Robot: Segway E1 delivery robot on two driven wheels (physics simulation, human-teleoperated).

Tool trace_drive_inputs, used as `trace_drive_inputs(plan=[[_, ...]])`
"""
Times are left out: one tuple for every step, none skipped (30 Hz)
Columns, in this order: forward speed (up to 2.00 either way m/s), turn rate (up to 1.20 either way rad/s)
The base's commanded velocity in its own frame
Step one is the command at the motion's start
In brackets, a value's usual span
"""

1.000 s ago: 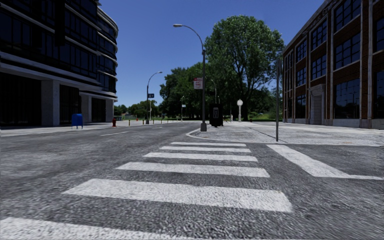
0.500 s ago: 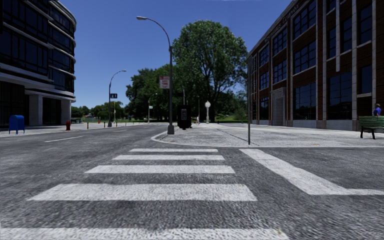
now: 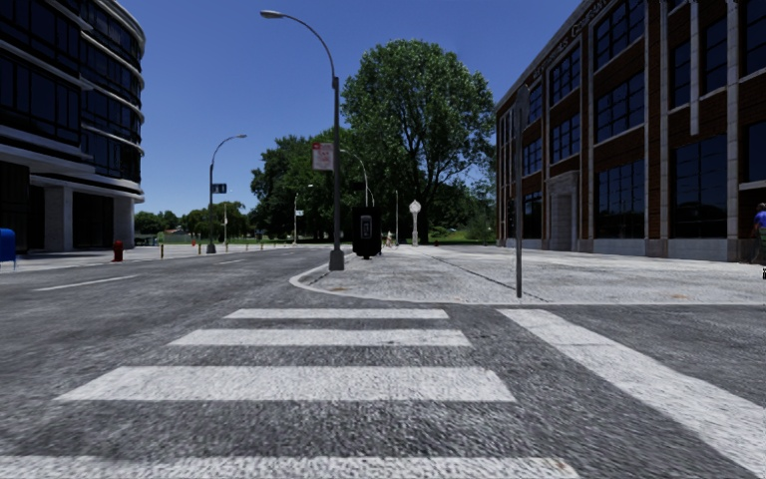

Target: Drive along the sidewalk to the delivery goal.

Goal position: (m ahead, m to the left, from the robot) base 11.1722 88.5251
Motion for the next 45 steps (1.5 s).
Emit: trace_drive_inputs(plan=[[2.00,0.00],[2.00,0.00],[2.00,0.00],[2.00,0.00],[2.00,0.00],[2.00,0.00],[2.00,0.00],[2.00,0.00],[2.00,0.00],[2.00,0.00],[2.00,0.00],[2.00,0.00],[2.00,0.00],[2.00,0.00],[2.00,0.00],[2.00,0.00],[2.00,0.00],[2.00,0.00],[2.00,0.00],[2.00,0.00],[2.00,0.00],[2.00,0.00],[2.00,0.00],[2.00,0.00],[2.00,0.00],[2.00,0.00],[2.00,0.00],[2.00,0.00],[2.00,0.00],[2.00,0.00],[2.00,0.00],[2.00,0.00],[2.00,0.00],[2.00,0.00],[2.00,0.00],[2.00,0.00],[2.00,0.00],[2.00,0.00],[2.00,0.00],[2.00,0.00],[2.00,0.00],[2.00,0.00],[2.00,0.00],[2.00,0.00],[2.00,-0.13]])
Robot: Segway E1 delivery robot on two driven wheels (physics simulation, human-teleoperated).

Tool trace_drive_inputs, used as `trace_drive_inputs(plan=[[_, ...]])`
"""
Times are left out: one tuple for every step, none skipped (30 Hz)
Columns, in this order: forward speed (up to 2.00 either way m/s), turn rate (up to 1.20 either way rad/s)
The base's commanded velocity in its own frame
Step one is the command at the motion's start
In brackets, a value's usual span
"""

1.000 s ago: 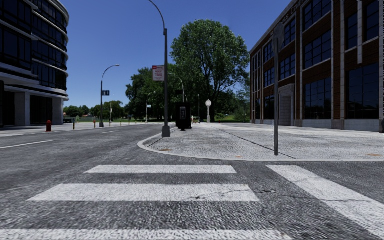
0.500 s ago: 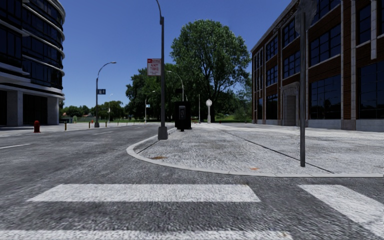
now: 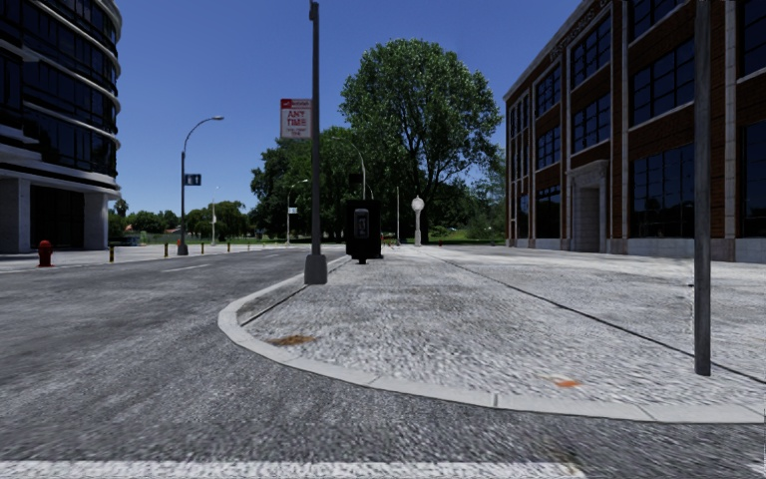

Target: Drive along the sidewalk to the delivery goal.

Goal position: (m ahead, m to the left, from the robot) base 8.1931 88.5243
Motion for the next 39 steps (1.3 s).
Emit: trace_drive_inputs(plan=[[2.00,-0.21],[2.00,-0.26],[2.00,-0.26],[2.00,-0.27],[2.00,-0.27],[2.00,-0.27],[2.00,-0.27],[2.00,-0.27],[2.00,-0.27],[2.00,-0.28],[2.00,-0.28],[2.00,-0.28],[2.00,-0.28],[2.00,-0.28],[2.00,-0.28],[1.98,-0.28],[1.91,-0.28],[1.79,-0.28],[1.79,-0.28],[1.70,-0.28],[1.63,-0.28],[1.54,-0.28],[1.54,-0.28],[1.39,-0.28],[1.32,-0.28],[1.28,-0.28],[1.28,-0.28],[1.25,-0.28],[1.25,-0.28],[1.25,-0.28],[1.25,-0.28],[1.25,-0.28],[1.25,-0.28],[1.25,-0.28],[1.28,-0.27],[1.28,-0.27],[1.34,-0.25],[1.49,-0.25],[2.00,-0.16]])
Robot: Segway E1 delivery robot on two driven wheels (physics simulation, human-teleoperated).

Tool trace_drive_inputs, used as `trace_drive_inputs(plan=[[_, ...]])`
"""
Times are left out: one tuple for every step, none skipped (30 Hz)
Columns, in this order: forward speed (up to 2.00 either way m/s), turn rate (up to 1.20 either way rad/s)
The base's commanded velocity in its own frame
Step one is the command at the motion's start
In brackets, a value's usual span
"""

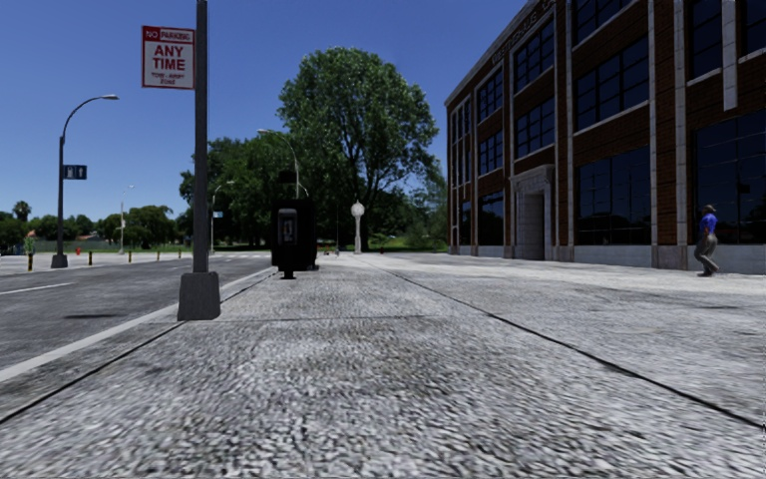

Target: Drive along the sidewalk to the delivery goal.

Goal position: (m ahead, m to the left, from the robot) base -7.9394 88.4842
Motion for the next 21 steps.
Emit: trace_drive_inputs(plan=[[2.00,-0.13],[2.00,-0.13],[2.00,-0.12],[2.00,-0.12],[2.00,-0.12],[2.00,-0.12],[2.00,-0.12],[2.00,-0.12],[2.00,-0.10],[2.00,-0.10],[2.00,-0.09],[2.00,-0.09],[2.00,-0.09],[2.00,-0.09],[2.00,-0.08],[2.00,-0.08],[2.00,-0.02],[2.00,-0.02],[2.00,0.00],[2.00,0.00],[2.00,0.00]])
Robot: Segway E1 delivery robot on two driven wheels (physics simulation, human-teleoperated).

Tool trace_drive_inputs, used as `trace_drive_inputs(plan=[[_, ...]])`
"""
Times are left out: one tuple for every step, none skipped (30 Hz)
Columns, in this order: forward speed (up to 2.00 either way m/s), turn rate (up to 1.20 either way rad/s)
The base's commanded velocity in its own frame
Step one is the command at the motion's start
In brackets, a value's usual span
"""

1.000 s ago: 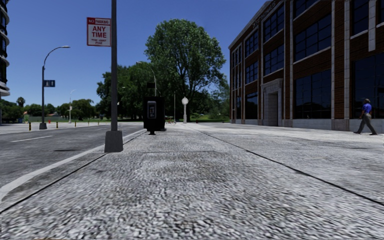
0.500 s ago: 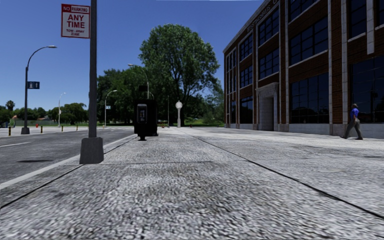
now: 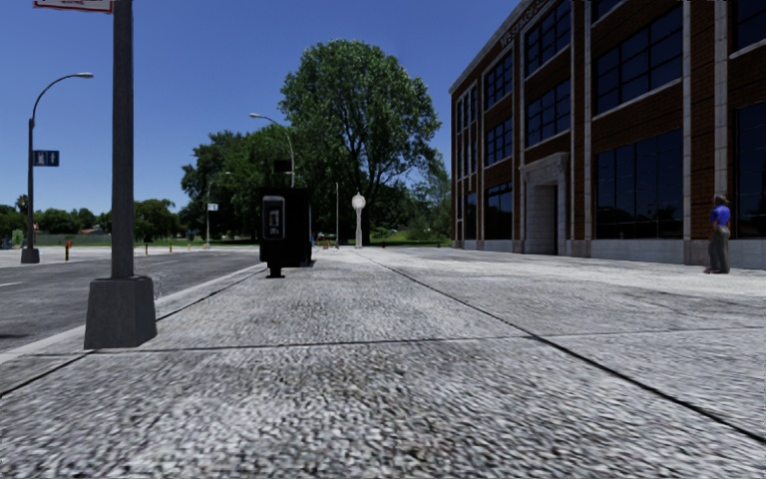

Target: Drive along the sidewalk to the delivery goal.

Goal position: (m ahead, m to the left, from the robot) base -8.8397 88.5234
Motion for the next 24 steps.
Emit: trace_drive_inputs(plan=[[2.00,0.00],[2.00,0.00],[2.00,0.00],[2.00,0.00],[2.00,0.00],[2.00,0.00],[2.00,0.00],[2.00,0.00],[2.00,0.00],[2.00,0.00],[2.00,0.00],[2.00,0.00],[2.00,0.00],[2.00,0.00],[2.00,0.00],[2.00,0.00],[2.00,0.00],[2.00,0.00],[2.00,0.00],[2.00,0.00],[2.00,0.00],[2.00,0.00],[2.00,0.00],[2.00,0.00]])
